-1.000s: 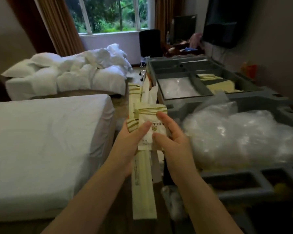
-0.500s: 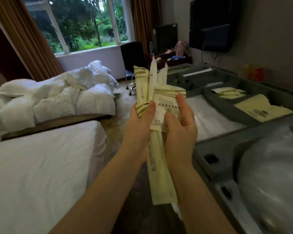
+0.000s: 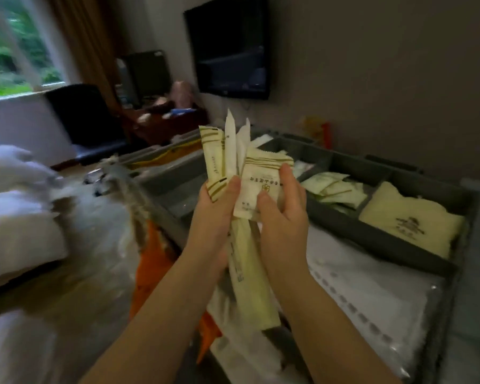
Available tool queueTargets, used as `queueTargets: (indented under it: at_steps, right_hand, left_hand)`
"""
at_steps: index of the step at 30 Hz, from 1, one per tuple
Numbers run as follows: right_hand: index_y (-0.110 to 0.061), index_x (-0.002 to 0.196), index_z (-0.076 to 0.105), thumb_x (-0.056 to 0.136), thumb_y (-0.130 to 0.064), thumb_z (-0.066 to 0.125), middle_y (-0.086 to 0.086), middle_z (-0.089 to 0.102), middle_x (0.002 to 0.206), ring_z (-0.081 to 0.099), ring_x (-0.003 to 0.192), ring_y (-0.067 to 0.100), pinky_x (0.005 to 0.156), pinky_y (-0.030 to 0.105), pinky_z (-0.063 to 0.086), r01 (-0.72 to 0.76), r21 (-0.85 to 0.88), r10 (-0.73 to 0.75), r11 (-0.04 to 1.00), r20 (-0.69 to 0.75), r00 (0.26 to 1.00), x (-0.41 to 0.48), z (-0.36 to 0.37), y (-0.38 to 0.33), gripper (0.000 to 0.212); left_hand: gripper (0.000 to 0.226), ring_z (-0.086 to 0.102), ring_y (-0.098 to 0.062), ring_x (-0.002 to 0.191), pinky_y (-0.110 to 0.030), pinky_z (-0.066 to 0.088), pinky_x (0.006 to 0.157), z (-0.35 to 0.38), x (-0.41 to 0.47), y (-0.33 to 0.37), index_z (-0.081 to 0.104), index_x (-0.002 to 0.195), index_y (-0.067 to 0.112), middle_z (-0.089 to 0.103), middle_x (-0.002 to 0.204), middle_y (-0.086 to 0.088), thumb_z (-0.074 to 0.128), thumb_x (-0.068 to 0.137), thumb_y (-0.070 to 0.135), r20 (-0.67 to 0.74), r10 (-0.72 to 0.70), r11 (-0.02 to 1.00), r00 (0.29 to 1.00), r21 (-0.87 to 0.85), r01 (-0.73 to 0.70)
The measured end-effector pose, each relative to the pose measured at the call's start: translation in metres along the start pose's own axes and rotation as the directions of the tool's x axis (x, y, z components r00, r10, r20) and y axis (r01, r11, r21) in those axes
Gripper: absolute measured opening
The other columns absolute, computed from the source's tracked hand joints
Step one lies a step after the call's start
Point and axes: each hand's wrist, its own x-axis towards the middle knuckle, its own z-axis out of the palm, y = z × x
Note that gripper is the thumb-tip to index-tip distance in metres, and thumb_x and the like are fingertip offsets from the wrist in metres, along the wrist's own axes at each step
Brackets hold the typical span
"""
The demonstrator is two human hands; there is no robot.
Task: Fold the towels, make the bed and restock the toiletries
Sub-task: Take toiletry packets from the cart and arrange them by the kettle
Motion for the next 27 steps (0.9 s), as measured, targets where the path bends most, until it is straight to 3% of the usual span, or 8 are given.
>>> queueTargets:
  at_steps: [6, 9, 12, 18, 20, 22, 24, 27]
  right_hand:
    - [-0.033, 0.146, 0.031, 0.094, -0.009, 0.052, -0.015, 0.037, 0.145, 0.049, 0.121, 0.003, 0.097, 0.028, 0.049, -0.074, -0.14, 0.03, 0.987, -0.297, 0.954, 0.08, 0.021, 0.031, 0.061]
    - [-0.028, 0.141, 0.041, 0.092, -0.005, 0.056, -0.009, 0.051, 0.136, 0.055, 0.118, 0.009, 0.096, 0.034, 0.051, -0.138, -0.095, 0.082, 0.986, -0.448, 0.89, 0.104, 0.029, 0.037, 0.057]
    - [-0.031, 0.13, 0.053, 0.09, -0.01, 0.061, -0.007, 0.058, 0.128, 0.058, 0.115, 0.013, 0.095, 0.039, 0.052, -0.166, -0.186, 0.024, 0.968, -0.594, 0.804, 0.126, 0.021, 0.043, 0.046]
    - [-0.03, 0.135, 0.048, 0.093, -0.024, 0.058, 0.002, 0.051, 0.135, 0.057, 0.11, 0.017, 0.097, 0.041, 0.049, -0.381, -0.332, 0.025, 0.863, -0.725, 0.688, 0.182, -0.03, 0.058, 0.044]
    - [-0.031, 0.143, 0.037, 0.094, -0.034, 0.054, 0.006, 0.035, 0.148, 0.043, 0.128, 0.026, 0.105, 0.042, 0.039, -0.579, -0.47, 0.081, 0.667, -0.726, 0.683, 0.196, -0.042, 0.064, 0.052]
    - [-0.027, 0.143, 0.037, 0.094, -0.036, 0.053, 0.007, 0.027, 0.151, 0.031, 0.136, 0.028, 0.109, 0.042, 0.031, -0.611, -0.593, -0.015, 0.526, -0.724, 0.69, 0.202, -0.037, 0.067, 0.052]
    - [-0.024, 0.135, 0.047, 0.096, -0.032, 0.051, 0.002, 0.043, 0.138, 0.043, 0.125, 0.02, 0.101, 0.034, 0.039, -0.482, -0.669, -0.092, 0.566, -0.632, 0.77, 0.208, -0.018, 0.066, 0.04]
    - [-0.028, 0.108, 0.059, 0.097, -0.032, 0.049, -0.015, 0.06, 0.097, 0.06, 0.09, 0.004, 0.071, 0.017, 0.047, -0.297, -0.576, 0.025, 0.762, -0.432, 0.901, 0.217, 0.023, 0.065, 0.016]
  left_hand:
    - [0.038, 0.068, -0.024, 0.098, -0.047, 0.054, 0.086, -0.006, 0.136, -0.009, 0.051, 0.125, 0.027, 0.068, 0.111, -0.005, 0.062, 0.089, 0.029, 0.345, -0.186, 0.979, 0.92, 0.147, 0.143]
    - [0.037, 0.068, -0.019, 0.091, -0.036, 0.057, 0.074, -0.002, 0.185, -0.009, 0.05, 0.122, 0.031, 0.067, 0.108, -0.001, 0.064, 0.088, 0.027, 0.445, -0.222, 0.963, 0.868, 0.239, 0.124]
    - [0.032, 0.069, -0.016, 0.084, -0.028, 0.055, 0.062, 0.006, 0.215, -0.011, 0.048, 0.115, 0.034, 0.067, 0.104, -0.002, 0.064, 0.088, 0.027, 0.493, -0.274, 0.948, 0.825, 0.281, 0.147]
    - [0.044, 0.065, -0.02, 0.09, -0.031, 0.054, 0.066, 0.014, 0.254, -0.014, 0.046, 0.128, 0.026, 0.063, 0.109, -0.005, 0.064, 0.088, 0.024, 0.538, -0.332, 0.936, 0.775, 0.288, 0.201]
    - [0.043, 0.064, -0.021, 0.094, -0.035, 0.055, 0.074, 0.016, 0.263, -0.016, 0.047, 0.127, 0.026, 0.062, 0.111, -0.005, 0.064, 0.088, 0.024, 0.524, -0.328, 0.938, 0.786, 0.277, 0.206]
    - [0.044, 0.063, -0.022, 0.099, -0.041, 0.054, 0.082, 0.02, 0.269, -0.018, 0.047, 0.128, 0.026, 0.061, 0.113, -0.004, 0.064, 0.087, 0.025, 0.522, -0.339, 0.933, 0.783, 0.294, 0.207]
    - [0.047, 0.063, -0.025, 0.1, -0.044, 0.054, 0.085, 0.023, 0.273, -0.021, 0.047, 0.129, 0.026, 0.062, 0.115, -0.006, 0.065, 0.087, 0.025, 0.547, -0.346, 0.93, 0.762, 0.307, 0.202]
    - [0.048, 0.066, -0.024, 0.098, -0.039, 0.056, 0.077, 0.022, 0.28, -0.022, 0.047, 0.131, 0.025, 0.064, 0.115, -0.006, 0.065, 0.086, 0.025, 0.603, -0.316, 0.942, 0.733, 0.294, 0.164]
